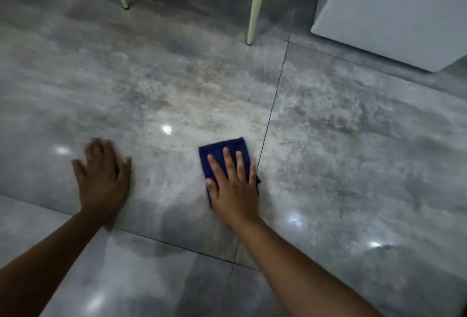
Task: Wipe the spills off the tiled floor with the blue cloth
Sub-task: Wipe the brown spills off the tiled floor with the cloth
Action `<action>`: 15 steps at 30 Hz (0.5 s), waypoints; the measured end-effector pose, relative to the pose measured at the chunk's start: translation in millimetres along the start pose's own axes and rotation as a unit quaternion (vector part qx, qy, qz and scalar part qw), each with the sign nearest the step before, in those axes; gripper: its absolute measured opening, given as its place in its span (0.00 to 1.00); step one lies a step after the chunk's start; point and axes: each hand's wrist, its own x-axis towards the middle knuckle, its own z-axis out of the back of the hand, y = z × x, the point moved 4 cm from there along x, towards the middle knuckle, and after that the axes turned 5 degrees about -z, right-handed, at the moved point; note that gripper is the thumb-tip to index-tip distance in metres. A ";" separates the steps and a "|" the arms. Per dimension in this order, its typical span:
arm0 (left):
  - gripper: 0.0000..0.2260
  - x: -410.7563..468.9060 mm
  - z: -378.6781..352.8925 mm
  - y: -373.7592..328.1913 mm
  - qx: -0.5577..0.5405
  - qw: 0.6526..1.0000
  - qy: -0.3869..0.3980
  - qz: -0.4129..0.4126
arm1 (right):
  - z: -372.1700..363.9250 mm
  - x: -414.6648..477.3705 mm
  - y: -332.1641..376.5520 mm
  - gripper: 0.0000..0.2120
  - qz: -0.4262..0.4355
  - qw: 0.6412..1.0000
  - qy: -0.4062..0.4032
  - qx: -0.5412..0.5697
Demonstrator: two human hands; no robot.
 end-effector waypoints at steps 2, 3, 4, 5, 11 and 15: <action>0.33 -3.5 -4.3 -1.2 0.012 1.000 0.001 -0.014 | 7.9 11.6 -37.2 0.26 -0.062 0.998 -0.007 -0.005; 0.33 -6.4 -4.6 -0.2 0.021 0.999 0.006 -0.024 | 10.1 9.0 -53.9 0.26 -0.098 0.995 -0.013 0.000; 0.33 -10.0 -4.5 0.7 0.030 0.999 0.017 -0.034 | 10.1 0.4 -66.8 0.27 -0.126 0.992 -0.016 0.005; 0.32 -12.6 -4.9 0.7 0.038 0.998 0.029 -0.043 | 8.1 -13.1 -75.0 0.27 -0.145 0.989 -0.017 0.006; 0.27 -15.9 -4.1 -1.1 0.074 0.995 0.045 -0.043 | -12.7 -146.1 -20.7 0.26 -0.095 0.995 -0.013 0.014; 0.29 -33.8 -0.9 -19.2 0.043 0.998 0.010 -0.043 | -22.4 -159.3 16.4 0.25 0.008 1.000 0.018 0.023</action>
